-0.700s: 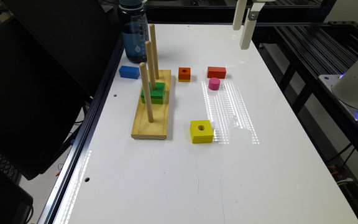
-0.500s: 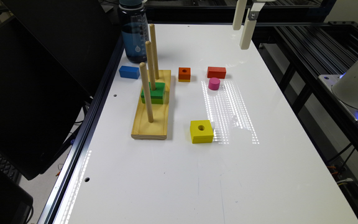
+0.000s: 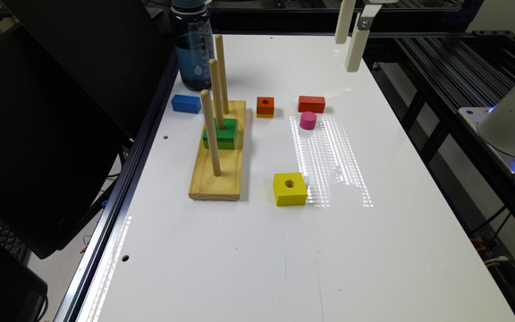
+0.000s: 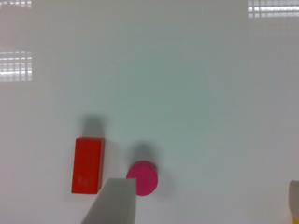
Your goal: Pick up yellow block.
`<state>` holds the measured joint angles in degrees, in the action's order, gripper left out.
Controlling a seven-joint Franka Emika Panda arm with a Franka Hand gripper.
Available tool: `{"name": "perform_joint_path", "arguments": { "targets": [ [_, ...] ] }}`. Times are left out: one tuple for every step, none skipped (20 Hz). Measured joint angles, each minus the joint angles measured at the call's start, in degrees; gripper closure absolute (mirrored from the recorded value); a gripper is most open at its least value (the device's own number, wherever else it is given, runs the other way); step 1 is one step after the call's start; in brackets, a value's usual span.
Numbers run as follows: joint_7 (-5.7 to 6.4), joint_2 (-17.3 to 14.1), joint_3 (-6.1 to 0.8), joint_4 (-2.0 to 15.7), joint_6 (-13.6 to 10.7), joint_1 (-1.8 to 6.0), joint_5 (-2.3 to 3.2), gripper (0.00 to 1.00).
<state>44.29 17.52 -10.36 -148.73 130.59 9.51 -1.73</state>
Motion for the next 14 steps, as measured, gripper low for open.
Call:
{"name": "perform_joint_path", "arguments": {
  "targets": [
    [0.07, 0.0, -0.11, 0.03, 0.0, 0.01, -0.01, 0.0],
    [0.12, 0.0, -0.23, 0.06, 0.0, 0.01, -0.02, 0.0],
    [0.15, 0.0, -0.3, 0.09, 0.0, 0.01, -0.03, 0.0],
    [0.19, 0.0, -0.37, 0.14, 0.0, 0.01, -0.03, 0.0],
    [0.27, 0.0, -0.48, 0.32, 0.1, 0.0, -0.08, 0.0],
    [0.46, -0.2, -0.73, 0.67, 0.1, -0.01, -0.14, 0.0],
    [0.66, -0.4, -0.98, 1.0, 0.1, 0.0, -0.17, 0.0],
    [0.84, -0.8, -1.21, 1.37, 0.1, 0.02, -0.18, 0.0],
    [0.96, -1.1, -1.35, 1.69, 0.2, 0.02, -0.18, 0.0],
    [1.14, -1.6, -1.54, 2.17, 0.5, 0.01, -0.19, 0.0],
    [1.41, -2.3, -1.78, 2.77, 0.7, 0.02, -0.19, 0.0],
    [1.71, -3.1, -2.04, 3.44, 0.8, 0.02, -0.19, 0.0],
    [2.03, -4.0, -2.34, 4.2, 1.0, 0.02, -0.19, 0.0],
    [2.48, -5.0, -2.76, 5.15, 1.0, 0.03, -0.19, 0.0]
  ]
}}
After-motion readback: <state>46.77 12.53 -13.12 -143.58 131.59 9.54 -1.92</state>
